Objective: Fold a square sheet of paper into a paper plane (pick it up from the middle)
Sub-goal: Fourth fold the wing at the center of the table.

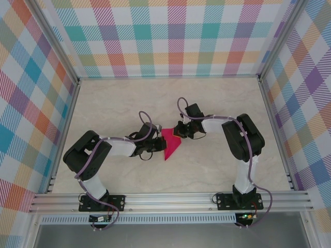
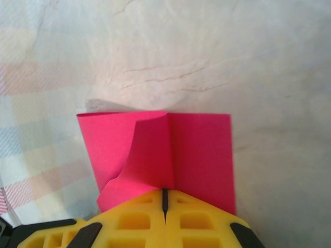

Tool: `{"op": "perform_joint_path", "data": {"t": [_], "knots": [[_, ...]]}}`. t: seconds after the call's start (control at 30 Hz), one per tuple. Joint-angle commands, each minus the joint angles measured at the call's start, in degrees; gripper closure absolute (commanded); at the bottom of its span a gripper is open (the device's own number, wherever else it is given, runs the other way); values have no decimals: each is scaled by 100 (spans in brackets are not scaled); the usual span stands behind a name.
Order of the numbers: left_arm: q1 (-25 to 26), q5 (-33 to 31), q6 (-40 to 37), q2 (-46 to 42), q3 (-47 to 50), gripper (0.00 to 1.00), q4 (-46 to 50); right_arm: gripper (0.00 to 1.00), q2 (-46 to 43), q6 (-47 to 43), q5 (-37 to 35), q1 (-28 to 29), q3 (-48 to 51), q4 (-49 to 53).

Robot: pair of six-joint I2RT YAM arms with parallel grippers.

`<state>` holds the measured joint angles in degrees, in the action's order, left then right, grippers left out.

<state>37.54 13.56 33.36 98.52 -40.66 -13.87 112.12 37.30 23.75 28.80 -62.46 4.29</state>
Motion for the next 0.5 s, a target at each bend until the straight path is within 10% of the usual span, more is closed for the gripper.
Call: {"op": "perform_joint_path", "data": {"t": [0.0, 0.47], "knots": [[-19, -641, -132, 387, 280, 100, 1333, 98, -302, 125, -193, -67, 26, -271], [8, -678, -105, 481, 140, 100, 1446, 97, -243, -530, 929, 280, 227, -152]]}}
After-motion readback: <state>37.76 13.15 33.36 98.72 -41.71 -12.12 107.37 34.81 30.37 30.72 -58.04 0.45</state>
